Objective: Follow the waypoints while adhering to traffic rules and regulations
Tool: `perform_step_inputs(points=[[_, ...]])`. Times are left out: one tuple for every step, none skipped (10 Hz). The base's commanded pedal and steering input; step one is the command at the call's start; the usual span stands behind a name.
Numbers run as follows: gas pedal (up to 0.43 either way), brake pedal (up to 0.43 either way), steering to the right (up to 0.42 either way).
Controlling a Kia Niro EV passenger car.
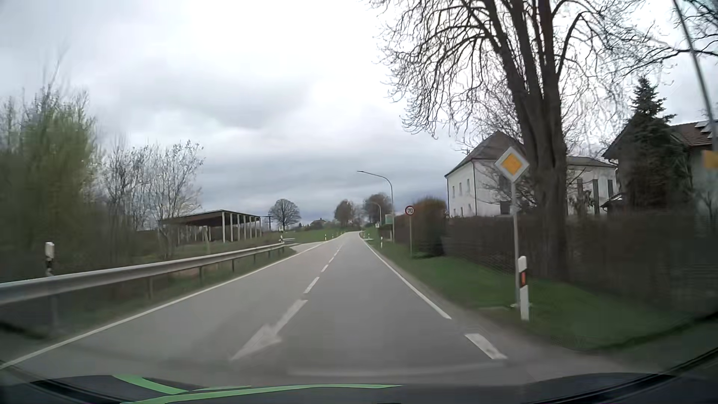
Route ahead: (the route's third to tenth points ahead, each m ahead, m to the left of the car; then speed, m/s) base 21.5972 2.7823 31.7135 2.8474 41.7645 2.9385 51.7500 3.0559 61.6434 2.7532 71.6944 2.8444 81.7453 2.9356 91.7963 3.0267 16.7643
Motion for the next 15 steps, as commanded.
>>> perform_step_inputs(points=[[0.118, 0.000, 0.000], [0.118, 0.000, 0.000], [0.130, 0.000, 0.000], [0.130, 0.000, 0.000], [0.130, 0.000, -0.001], [0.130, 0.000, -0.001], [0.130, 0.000, -0.002], [0.130, 0.000, -0.003], [0.138, 0.000, -0.002], [0.138, 0.000, -0.003], [0.138, 0.000, -0.003], [0.138, 0.000, -0.003], [0.138, 0.000, -0.003], [0.150, 0.000, -0.003], [0.157, 0.000, -0.004]])
